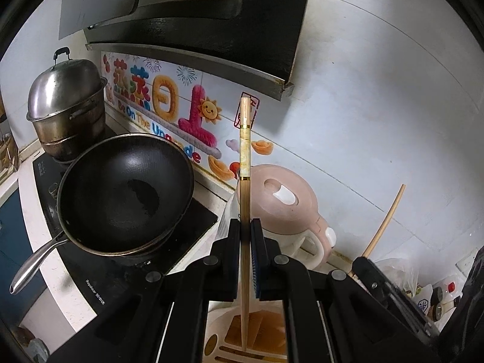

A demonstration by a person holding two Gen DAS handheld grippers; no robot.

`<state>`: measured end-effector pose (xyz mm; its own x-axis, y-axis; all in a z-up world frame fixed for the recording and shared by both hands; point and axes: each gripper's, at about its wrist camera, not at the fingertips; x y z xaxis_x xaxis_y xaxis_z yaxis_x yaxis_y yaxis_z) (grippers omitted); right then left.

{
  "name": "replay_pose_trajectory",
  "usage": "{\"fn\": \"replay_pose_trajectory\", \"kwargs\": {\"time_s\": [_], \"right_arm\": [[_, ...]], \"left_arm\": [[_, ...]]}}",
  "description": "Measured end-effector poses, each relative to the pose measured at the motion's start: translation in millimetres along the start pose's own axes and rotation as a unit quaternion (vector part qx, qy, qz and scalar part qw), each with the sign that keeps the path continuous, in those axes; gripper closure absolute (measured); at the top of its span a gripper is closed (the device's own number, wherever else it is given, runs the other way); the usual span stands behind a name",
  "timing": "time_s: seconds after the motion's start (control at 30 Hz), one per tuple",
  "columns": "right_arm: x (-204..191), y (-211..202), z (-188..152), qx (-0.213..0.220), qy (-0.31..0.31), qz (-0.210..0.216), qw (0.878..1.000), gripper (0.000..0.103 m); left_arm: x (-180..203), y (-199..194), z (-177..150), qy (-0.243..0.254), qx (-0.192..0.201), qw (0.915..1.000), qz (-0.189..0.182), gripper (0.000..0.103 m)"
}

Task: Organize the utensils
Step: 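Lower both chopsticks into the beige holder and open both tools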

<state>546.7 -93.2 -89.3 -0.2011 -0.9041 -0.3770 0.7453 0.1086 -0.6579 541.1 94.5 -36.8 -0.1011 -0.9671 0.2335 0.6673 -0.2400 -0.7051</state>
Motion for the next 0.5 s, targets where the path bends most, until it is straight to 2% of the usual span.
{"fn": "replay_pose_trajectory", "kwargs": {"time_s": [0.2, 0.5], "right_arm": [[-2, 0, -8, -0.002, -0.007, 0.0, 1.0, 0.096], [-2, -4, -20, -0.008, -0.023, -0.001, 1.0, 0.096]], "left_arm": [[0, 3, 3, 0.004, 0.004, 1.0, -0.006, 0.099], [4, 12, -11, 0.03, -0.016, 0.9994, -0.009, 0.099]]}}
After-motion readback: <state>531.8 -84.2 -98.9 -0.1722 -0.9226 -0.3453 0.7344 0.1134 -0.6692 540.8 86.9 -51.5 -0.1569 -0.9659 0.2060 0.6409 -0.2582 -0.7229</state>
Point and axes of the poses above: each gripper's, at about its wrist camera, not at the fingertips, and y roughly the way its jaws point, x to its right, z to its top, and after that the axes turned 1 degree about y, right-handed
